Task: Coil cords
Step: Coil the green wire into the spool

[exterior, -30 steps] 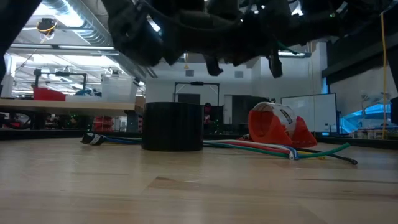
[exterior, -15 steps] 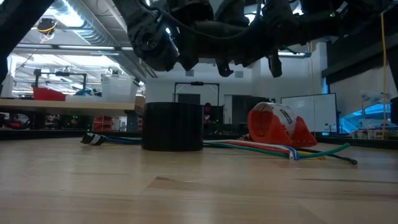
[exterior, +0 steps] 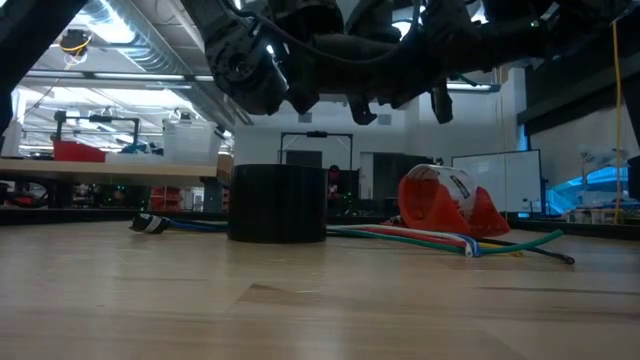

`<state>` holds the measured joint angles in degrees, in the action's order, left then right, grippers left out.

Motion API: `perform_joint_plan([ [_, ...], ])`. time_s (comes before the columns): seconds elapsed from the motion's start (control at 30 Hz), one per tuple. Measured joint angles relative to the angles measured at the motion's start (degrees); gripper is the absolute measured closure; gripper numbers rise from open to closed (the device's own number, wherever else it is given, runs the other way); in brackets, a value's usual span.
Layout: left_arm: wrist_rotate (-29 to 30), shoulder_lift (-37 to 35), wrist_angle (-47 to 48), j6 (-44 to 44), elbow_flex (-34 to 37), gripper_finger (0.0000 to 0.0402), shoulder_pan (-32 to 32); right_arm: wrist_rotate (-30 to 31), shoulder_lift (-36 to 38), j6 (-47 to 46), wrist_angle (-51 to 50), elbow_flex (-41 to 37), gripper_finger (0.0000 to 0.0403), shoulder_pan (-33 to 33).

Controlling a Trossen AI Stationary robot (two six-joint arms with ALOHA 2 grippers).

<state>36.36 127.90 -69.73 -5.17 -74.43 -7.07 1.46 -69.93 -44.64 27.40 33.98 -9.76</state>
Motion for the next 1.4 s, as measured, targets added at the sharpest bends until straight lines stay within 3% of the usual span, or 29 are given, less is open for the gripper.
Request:
perform_joint_plan([
  [0.6, -1.9, 0.0, -4.5, 3.9, 0.0, 0.0326, 0.2, -0.6, 0.0, 0.0, 3.0, 0.0, 0.0400, 0.0],
  [0.9, -1.9, 0.0, -4.7, 3.7, 0.0, 0.0395, 0.3, -0.6, 0.0, 0.0, 2.9, 0.0, 0.0400, 0.0],
  [1.4, -1.9, -0.1, 3.2, -1.9, 0.0, 0.0399, 0.0, -1.3, 0.0, 0.1, 2.8, 0.0, 0.0400, 0.0],
])
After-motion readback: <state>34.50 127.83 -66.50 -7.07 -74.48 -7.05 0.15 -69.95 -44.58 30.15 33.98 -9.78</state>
